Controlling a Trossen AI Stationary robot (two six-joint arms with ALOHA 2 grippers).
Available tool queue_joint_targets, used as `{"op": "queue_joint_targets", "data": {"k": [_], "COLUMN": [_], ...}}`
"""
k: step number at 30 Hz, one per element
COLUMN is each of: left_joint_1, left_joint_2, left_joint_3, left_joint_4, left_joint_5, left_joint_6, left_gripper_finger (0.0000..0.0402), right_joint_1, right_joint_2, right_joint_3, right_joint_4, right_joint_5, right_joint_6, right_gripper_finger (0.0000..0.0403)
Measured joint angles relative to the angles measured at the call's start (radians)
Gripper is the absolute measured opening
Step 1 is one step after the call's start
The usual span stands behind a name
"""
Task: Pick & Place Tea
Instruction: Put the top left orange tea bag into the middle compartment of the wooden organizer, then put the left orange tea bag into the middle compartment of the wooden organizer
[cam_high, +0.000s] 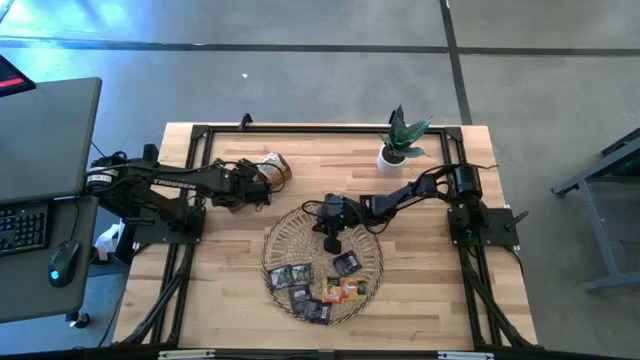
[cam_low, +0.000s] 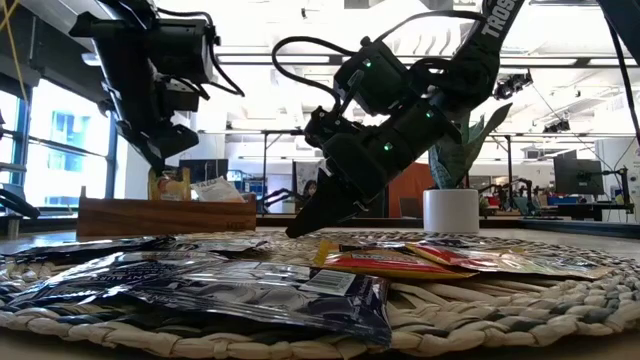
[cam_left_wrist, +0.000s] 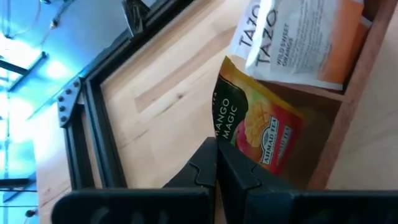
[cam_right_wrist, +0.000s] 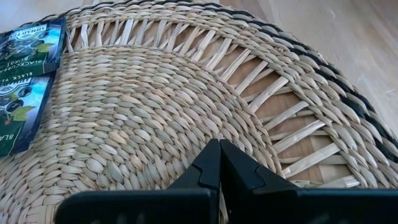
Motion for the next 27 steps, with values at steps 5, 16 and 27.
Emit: {"op": "queue_joint_targets", "data": {"k": [5,16,27], "left_joint_1": [0.0,0.0,0.0], "left_joint_2": [0.001,0.001,-0.007], "left_joint_3": [0.0,0.0,0.101], "left_joint_4": [0.018,0.021,-0.001], "left_joint_5": [0.01,0.03,0.05], "left_joint_6": [0.0,0.0,0.058], "left_gripper_finger": [0.0008,0.0101,0.0115], "right_joint_1": [0.0,0.003,0.038], "right_joint_2": [0.0,0.0,-0.128], "right_joint_3": [0.0,-0.002,-0.003], "right_joint_4": [0.0,0.038,0.067], "right_joint_5": [0.0,-0.017,-0.054], "right_joint_6": [0.0,0.006,-0.035], "right_gripper_finger": [0.0,0.0001,0.006]}}
